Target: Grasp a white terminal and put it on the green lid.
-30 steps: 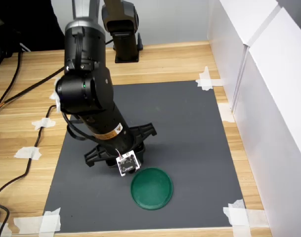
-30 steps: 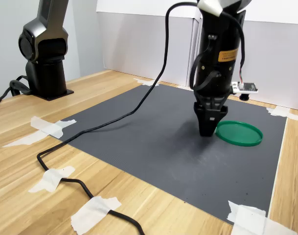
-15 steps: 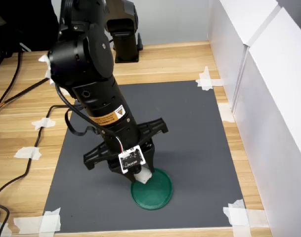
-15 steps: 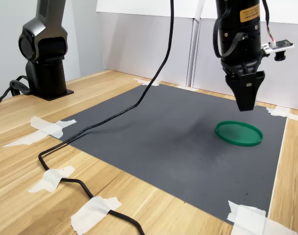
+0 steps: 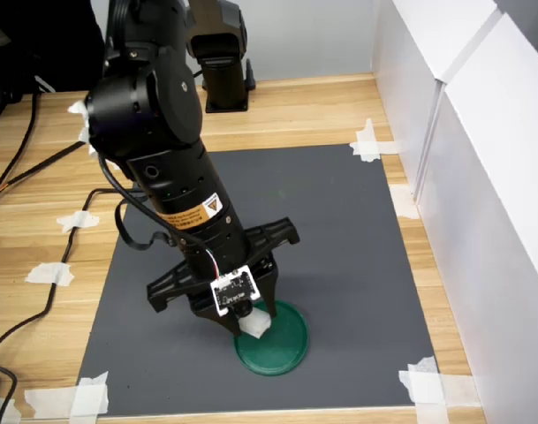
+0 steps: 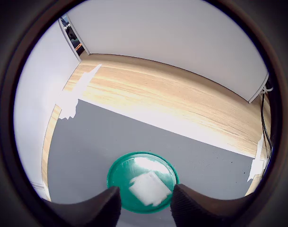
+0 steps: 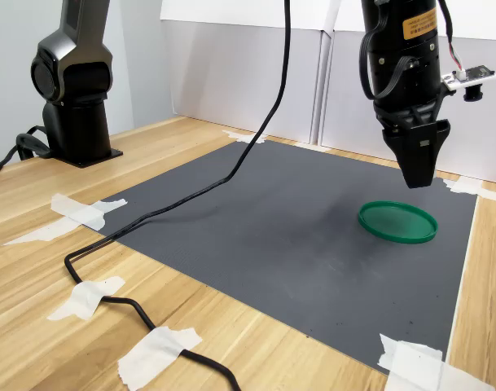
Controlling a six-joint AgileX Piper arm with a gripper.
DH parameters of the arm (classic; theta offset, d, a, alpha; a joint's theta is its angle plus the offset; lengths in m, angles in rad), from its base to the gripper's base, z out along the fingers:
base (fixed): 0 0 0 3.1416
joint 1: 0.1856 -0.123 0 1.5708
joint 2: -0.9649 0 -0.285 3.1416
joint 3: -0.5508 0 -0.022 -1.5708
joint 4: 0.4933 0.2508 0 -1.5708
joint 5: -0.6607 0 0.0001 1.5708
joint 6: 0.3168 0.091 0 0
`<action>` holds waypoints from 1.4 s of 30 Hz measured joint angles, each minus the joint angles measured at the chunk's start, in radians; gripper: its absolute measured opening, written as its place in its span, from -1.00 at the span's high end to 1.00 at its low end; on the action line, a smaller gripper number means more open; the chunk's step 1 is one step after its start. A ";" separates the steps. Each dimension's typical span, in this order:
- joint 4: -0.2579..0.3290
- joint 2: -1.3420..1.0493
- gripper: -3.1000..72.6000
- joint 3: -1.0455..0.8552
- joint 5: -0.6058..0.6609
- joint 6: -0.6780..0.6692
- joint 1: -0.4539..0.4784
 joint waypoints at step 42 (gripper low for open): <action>0.125 -1.256 0.96 -1.406 -1.152 0.082 0.105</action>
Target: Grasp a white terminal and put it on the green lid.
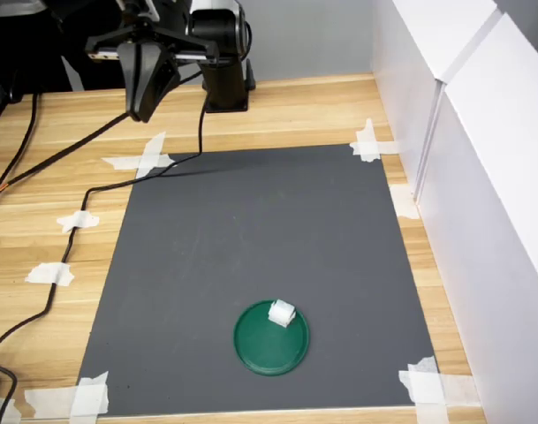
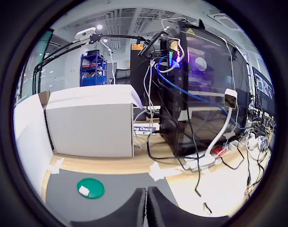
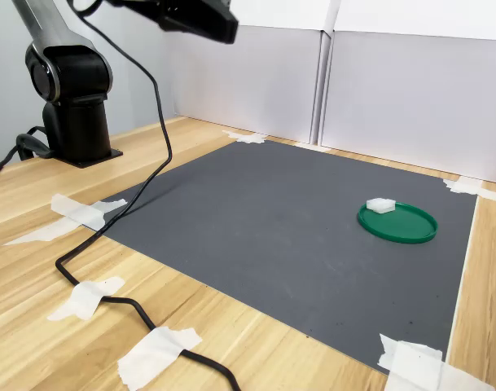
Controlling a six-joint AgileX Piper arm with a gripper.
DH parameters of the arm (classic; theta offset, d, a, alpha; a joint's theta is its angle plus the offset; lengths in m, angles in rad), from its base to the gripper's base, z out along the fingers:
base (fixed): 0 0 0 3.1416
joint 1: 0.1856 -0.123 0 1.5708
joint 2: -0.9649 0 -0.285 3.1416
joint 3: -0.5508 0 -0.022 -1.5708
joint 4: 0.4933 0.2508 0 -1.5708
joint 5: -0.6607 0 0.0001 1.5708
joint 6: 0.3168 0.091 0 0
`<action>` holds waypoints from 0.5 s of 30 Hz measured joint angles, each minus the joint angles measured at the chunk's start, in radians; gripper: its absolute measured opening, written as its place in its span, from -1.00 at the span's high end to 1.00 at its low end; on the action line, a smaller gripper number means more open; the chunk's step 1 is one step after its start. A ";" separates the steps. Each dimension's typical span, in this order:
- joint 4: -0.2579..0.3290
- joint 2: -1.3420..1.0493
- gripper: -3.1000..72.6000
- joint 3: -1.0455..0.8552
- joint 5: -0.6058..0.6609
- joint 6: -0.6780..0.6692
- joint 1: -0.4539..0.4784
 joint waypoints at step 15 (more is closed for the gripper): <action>0.004 -0.455 0.96 -0.275 0.163 0.000 -0.003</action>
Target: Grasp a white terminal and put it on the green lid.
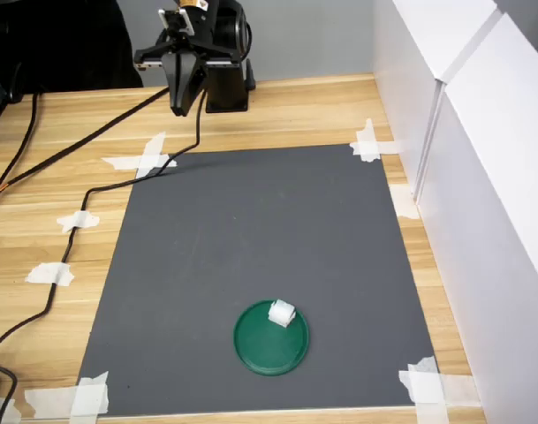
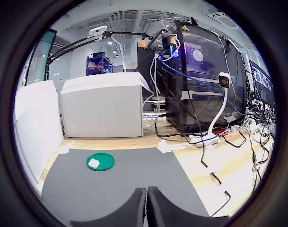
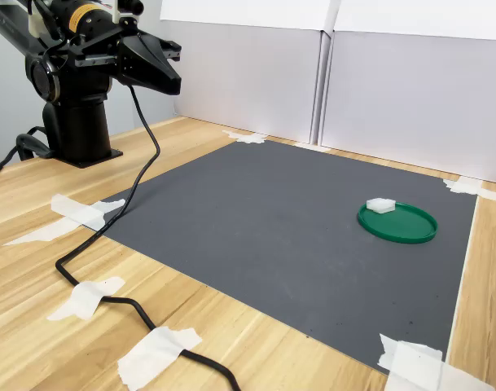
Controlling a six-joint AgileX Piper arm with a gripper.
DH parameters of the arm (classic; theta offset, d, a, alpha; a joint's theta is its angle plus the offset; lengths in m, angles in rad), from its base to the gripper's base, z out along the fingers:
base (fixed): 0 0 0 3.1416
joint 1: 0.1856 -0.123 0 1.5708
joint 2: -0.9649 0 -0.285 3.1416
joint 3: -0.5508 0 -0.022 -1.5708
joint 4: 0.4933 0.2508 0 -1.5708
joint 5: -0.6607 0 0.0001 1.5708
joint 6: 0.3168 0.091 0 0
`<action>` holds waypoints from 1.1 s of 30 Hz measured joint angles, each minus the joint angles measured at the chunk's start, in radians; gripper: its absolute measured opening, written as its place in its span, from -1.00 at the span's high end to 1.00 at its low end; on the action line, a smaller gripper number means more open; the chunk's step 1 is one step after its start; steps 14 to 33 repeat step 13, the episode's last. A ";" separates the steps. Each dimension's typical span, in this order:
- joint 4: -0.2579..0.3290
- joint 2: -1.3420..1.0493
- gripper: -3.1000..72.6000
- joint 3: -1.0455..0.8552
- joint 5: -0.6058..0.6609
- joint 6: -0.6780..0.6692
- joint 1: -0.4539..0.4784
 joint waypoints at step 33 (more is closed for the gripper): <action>-0.002 -0.190 0.96 -0.006 0.118 0.000 0.000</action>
